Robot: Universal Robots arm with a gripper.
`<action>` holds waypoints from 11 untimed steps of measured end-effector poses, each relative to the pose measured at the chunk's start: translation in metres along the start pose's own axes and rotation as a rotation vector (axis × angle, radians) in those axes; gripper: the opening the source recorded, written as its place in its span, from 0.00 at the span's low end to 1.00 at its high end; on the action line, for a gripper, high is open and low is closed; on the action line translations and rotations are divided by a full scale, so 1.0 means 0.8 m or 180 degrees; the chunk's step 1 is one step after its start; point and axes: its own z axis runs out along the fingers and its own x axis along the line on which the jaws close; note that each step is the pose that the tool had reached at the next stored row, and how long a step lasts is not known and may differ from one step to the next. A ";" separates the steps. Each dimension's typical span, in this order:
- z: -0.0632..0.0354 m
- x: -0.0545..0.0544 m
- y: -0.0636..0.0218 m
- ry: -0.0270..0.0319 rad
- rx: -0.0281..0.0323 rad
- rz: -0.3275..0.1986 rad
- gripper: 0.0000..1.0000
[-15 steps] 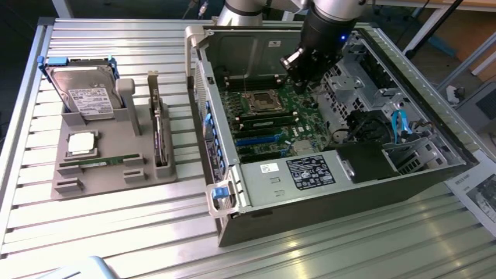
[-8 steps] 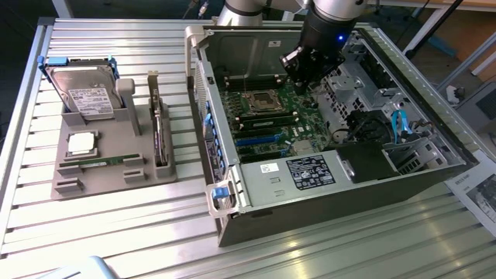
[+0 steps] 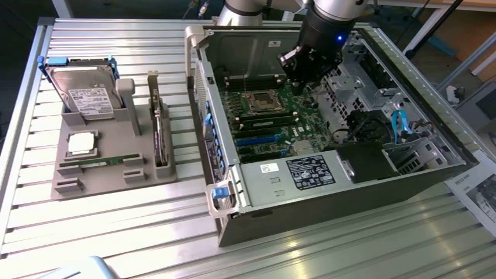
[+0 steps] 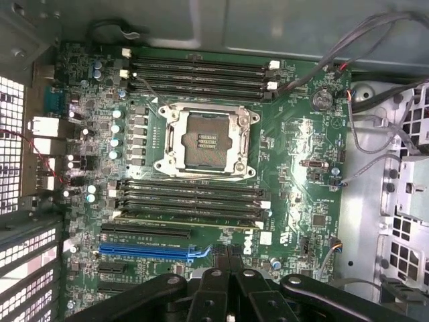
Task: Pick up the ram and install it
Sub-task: 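Press down the ram until it locks into place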
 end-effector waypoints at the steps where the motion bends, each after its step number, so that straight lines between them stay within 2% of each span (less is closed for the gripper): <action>1: 0.000 0.001 0.000 0.0000 -0.0001 0.0000 0.10; 6: 0.000 0.015 0.001 0.0008 -0.0007 0.0001 0.10; 10: 0.000 0.016 0.001 0.0017 -0.0007 0.0001 0.10; 11: 0.000 0.016 0.001 0.0041 -0.0009 0.0001 0.10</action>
